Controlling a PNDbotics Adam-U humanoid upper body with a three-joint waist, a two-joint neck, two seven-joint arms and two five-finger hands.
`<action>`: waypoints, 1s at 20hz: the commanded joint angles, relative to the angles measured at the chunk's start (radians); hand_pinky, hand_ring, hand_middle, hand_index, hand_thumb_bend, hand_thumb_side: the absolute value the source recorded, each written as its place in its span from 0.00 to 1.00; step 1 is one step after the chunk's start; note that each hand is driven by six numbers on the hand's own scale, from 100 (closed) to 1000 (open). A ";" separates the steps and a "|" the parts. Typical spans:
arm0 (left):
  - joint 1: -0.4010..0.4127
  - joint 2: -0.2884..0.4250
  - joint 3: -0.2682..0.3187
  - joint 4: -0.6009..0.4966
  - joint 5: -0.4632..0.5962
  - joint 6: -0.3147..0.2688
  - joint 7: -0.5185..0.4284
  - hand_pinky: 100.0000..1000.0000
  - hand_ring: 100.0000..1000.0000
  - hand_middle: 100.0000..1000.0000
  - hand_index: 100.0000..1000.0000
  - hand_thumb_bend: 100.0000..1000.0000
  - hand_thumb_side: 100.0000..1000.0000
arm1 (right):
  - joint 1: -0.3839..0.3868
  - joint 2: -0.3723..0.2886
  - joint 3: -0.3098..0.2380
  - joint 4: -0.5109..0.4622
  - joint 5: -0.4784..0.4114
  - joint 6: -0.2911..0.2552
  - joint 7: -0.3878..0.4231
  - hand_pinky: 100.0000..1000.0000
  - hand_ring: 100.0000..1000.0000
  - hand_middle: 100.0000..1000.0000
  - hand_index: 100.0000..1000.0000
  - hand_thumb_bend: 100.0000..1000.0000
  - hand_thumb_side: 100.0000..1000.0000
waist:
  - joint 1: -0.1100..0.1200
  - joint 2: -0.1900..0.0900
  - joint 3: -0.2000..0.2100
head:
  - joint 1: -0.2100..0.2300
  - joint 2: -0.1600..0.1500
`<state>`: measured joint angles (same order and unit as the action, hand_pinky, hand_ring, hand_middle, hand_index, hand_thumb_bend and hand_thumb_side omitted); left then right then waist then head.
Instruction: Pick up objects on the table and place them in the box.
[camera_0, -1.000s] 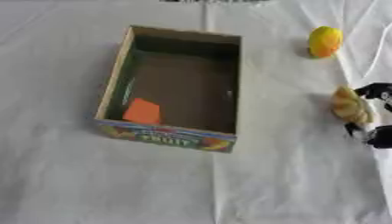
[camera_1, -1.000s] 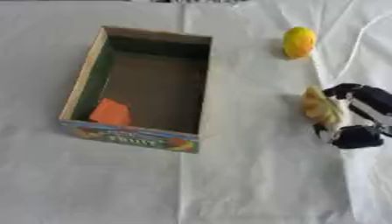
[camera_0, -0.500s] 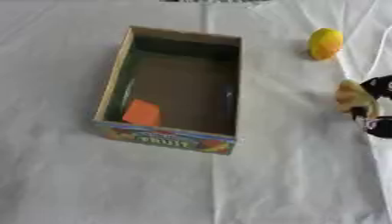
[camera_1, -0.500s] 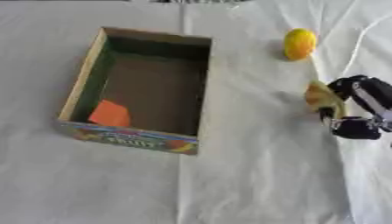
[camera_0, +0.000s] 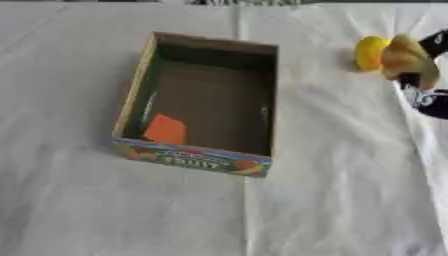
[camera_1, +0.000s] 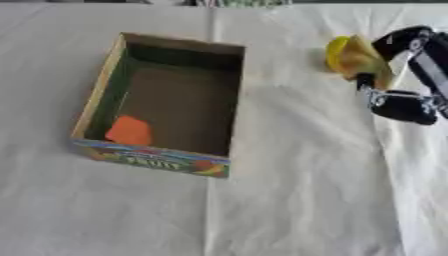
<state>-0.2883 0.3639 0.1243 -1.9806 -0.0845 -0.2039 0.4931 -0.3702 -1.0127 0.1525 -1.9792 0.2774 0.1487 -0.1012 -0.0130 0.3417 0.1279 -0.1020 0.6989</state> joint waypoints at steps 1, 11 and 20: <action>-0.012 0.020 -0.005 -0.019 0.008 -0.002 -0.010 0.72 0.75 0.73 0.84 0.09 0.55 | -0.133 -0.009 0.064 -0.021 -0.030 -0.046 0.113 0.82 0.61 0.49 0.54 0.00 0.00 | -0.002 -0.030 0.006 | -0.014 0.006; -0.036 0.029 -0.018 -0.019 0.015 -0.012 -0.030 0.72 0.75 0.73 0.84 0.10 0.52 | -0.550 0.279 0.297 0.072 0.022 0.025 0.461 0.81 0.65 0.53 0.58 0.00 0.00 | -0.004 -0.052 0.044 | -0.051 0.022; -0.051 0.025 -0.023 -0.019 0.020 -0.018 -0.037 0.72 0.75 0.73 0.84 0.11 0.52 | -0.600 0.462 0.383 0.375 0.192 -0.090 0.491 0.81 0.66 0.54 0.60 0.00 0.00 | -0.006 -0.047 0.066 | -0.061 0.019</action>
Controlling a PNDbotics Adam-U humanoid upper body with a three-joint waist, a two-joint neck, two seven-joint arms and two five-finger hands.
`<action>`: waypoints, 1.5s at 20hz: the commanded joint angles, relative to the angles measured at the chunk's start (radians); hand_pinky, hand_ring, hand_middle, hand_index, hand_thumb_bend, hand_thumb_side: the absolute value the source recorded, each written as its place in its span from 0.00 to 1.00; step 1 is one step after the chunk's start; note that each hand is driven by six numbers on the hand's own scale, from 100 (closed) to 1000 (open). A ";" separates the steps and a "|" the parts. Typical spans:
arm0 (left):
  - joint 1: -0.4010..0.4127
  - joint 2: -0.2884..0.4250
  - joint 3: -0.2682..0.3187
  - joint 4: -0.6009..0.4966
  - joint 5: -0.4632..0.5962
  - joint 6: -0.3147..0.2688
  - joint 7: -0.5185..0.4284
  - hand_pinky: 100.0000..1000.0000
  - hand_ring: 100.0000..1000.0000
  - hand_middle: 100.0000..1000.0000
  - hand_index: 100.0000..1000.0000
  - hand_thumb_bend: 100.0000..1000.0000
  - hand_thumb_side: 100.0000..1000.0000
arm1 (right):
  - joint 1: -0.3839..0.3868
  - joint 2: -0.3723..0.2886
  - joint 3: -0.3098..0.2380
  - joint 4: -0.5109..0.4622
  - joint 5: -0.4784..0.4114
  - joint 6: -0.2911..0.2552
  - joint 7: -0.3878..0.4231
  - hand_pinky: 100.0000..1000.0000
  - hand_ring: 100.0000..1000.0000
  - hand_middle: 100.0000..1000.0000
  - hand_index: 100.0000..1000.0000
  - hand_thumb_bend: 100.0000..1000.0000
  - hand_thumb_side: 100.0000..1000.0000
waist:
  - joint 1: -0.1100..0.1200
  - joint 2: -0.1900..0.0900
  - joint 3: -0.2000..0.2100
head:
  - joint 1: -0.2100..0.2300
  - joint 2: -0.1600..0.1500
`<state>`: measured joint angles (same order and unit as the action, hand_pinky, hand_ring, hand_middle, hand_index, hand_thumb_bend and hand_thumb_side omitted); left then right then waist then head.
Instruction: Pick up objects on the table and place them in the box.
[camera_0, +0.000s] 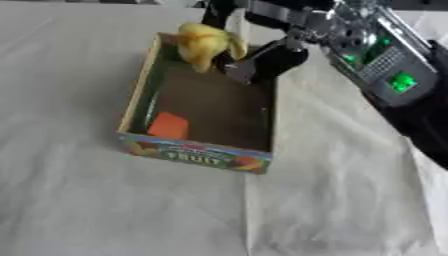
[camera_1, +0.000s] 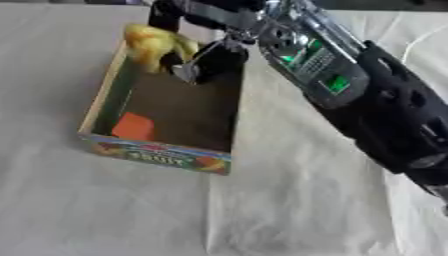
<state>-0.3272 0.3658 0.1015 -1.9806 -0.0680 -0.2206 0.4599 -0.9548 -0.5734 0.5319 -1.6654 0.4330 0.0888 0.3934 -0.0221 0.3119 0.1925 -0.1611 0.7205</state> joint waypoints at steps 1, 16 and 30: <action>-0.011 0.022 0.000 -0.019 0.004 -0.001 -0.004 0.72 0.75 0.73 0.84 0.10 0.52 | -0.013 0.033 0.008 0.082 0.056 -0.043 -0.007 0.81 0.67 0.55 0.60 0.00 0.00 | 0.003 -0.015 0.003 | 0.000 -0.003; -0.005 0.016 0.000 -0.019 0.010 0.005 -0.003 0.72 0.75 0.73 0.84 0.10 0.54 | -0.006 0.048 -0.026 0.085 0.272 -0.103 -0.042 0.90 0.93 0.87 0.88 0.01 0.56 | 0.005 -0.009 -0.008 | 0.020 -0.001; 0.011 0.020 0.010 -0.019 0.007 0.011 0.005 0.72 0.74 0.73 0.84 0.09 0.54 | 0.107 -0.186 -0.243 -0.101 0.134 0.046 -0.133 0.87 0.87 0.84 0.86 0.05 0.27 | 0.003 -0.009 -0.029 | 0.043 -0.005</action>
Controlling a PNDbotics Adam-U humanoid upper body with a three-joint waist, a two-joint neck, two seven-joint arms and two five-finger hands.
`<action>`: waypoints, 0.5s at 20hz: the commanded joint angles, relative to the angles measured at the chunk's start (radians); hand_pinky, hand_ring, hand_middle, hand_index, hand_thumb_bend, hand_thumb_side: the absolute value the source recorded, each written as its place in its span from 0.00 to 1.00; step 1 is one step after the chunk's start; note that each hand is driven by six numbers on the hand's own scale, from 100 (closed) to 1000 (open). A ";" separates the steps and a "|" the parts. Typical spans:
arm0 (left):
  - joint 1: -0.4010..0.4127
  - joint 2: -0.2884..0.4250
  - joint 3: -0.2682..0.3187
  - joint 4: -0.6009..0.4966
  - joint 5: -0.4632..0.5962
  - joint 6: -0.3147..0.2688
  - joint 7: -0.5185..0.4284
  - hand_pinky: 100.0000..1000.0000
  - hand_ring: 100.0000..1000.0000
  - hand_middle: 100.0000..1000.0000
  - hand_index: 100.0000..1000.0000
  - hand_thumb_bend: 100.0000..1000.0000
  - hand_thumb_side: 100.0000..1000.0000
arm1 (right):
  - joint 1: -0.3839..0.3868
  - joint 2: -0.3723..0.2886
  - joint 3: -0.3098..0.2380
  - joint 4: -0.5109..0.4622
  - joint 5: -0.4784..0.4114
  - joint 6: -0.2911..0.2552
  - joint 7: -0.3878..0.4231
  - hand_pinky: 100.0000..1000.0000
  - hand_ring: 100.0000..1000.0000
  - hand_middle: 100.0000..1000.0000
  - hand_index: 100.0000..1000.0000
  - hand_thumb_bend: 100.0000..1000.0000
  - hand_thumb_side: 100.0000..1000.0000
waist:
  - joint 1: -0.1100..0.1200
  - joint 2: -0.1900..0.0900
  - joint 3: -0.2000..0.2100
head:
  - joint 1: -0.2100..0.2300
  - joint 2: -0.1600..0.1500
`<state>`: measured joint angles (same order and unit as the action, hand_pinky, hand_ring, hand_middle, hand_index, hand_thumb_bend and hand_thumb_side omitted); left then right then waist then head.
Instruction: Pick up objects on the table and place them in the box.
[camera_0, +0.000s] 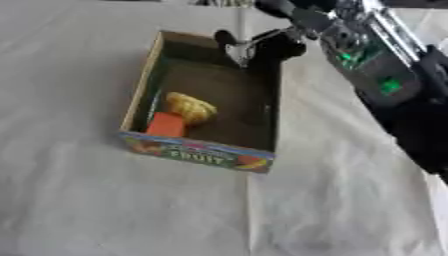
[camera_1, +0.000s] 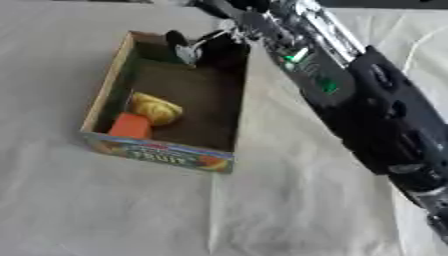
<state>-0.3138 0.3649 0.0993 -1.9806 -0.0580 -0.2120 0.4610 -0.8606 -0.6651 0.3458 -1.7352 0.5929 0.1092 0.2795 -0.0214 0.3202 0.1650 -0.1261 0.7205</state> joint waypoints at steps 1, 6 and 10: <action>-0.002 0.022 0.012 -0.019 -0.004 0.003 0.005 0.72 0.74 0.73 0.84 0.09 0.54 | 0.039 -0.127 -0.075 -0.032 -0.028 0.033 -0.029 0.87 0.87 0.83 0.86 0.05 0.28 | 0.002 -0.016 -0.003 | 0.010 -0.006; -0.001 0.025 0.015 -0.019 -0.008 0.004 0.009 0.72 0.74 0.73 0.84 0.09 0.55 | 0.201 -0.275 -0.145 0.013 -0.024 0.053 -0.065 0.89 0.90 0.86 0.88 0.15 0.28 | 0.002 -0.008 -0.009 | 0.021 -0.014; -0.002 0.027 0.016 -0.019 -0.009 0.004 0.011 0.72 0.74 0.73 0.84 0.08 0.55 | 0.283 -0.331 -0.181 0.078 -0.053 0.054 -0.062 0.90 0.91 0.86 0.89 0.21 0.19 | 0.004 -0.001 -0.009 | 0.023 -0.024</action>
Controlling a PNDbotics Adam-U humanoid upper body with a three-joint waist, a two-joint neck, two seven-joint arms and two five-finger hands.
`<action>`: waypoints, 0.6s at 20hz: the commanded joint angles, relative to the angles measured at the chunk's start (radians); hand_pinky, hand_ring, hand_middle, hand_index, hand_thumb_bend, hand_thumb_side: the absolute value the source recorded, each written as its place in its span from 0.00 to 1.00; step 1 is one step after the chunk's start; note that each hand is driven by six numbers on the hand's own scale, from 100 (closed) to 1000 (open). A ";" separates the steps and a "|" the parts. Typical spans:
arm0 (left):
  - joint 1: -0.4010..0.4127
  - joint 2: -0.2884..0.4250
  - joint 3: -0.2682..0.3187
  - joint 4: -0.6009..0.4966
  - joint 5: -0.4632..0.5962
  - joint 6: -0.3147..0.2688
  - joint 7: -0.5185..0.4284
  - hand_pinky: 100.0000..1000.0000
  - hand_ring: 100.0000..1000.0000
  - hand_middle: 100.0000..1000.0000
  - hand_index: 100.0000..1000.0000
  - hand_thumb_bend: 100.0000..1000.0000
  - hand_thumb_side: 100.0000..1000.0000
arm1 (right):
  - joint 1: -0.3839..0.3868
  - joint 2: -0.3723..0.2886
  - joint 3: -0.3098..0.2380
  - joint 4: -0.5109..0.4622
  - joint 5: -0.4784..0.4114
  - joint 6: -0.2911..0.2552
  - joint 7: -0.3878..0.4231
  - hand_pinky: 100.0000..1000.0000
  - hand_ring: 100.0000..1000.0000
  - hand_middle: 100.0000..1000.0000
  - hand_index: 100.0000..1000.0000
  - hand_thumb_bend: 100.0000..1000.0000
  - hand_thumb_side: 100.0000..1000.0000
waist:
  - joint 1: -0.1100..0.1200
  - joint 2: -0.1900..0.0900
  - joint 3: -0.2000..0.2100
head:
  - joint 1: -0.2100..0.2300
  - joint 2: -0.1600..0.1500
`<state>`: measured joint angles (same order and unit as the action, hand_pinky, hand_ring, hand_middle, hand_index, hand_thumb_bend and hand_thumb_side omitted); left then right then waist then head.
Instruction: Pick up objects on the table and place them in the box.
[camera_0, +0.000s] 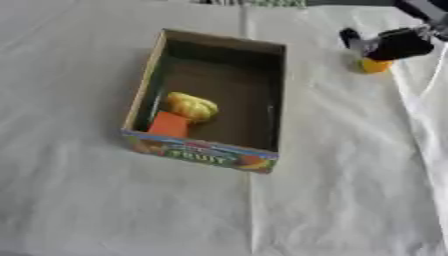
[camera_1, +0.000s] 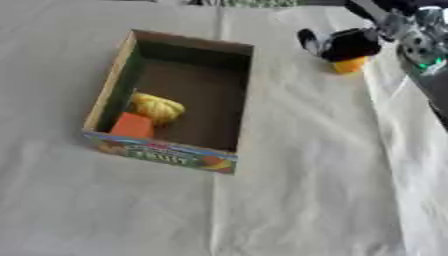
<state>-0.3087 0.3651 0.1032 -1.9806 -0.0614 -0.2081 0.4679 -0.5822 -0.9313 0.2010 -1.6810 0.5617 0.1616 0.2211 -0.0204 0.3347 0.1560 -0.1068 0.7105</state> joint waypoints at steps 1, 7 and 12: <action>-0.008 0.027 0.012 -0.019 -0.006 0.000 0.004 0.72 0.74 0.73 0.84 0.08 0.55 | 0.015 -0.074 -0.041 0.034 -0.031 -0.002 0.001 0.90 0.92 0.86 0.89 0.23 0.18 | 0.004 -0.012 0.000 | 0.003 -0.017; -0.012 0.029 0.011 -0.019 -0.005 0.000 0.003 0.72 0.74 0.73 0.84 0.07 0.56 | 0.024 -0.108 -0.049 0.071 -0.015 -0.031 0.052 0.92 0.93 0.87 0.90 0.38 0.08 | 0.007 0.005 0.003 | -0.010 -0.040; -0.018 0.027 0.008 -0.019 -0.002 0.002 0.001 0.72 0.74 0.73 0.84 0.06 0.56 | -0.014 -0.098 -0.058 0.155 0.009 -0.031 0.056 0.92 0.93 0.86 0.91 0.43 0.01 | 0.007 0.021 0.010 | -0.019 -0.061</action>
<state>-0.3176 0.3688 0.1032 -1.9806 -0.0618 -0.2078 0.4699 -0.5796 -0.9928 0.1624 -1.5417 0.5592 0.1323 0.2749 -0.0145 0.3743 0.1669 -0.1217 0.6660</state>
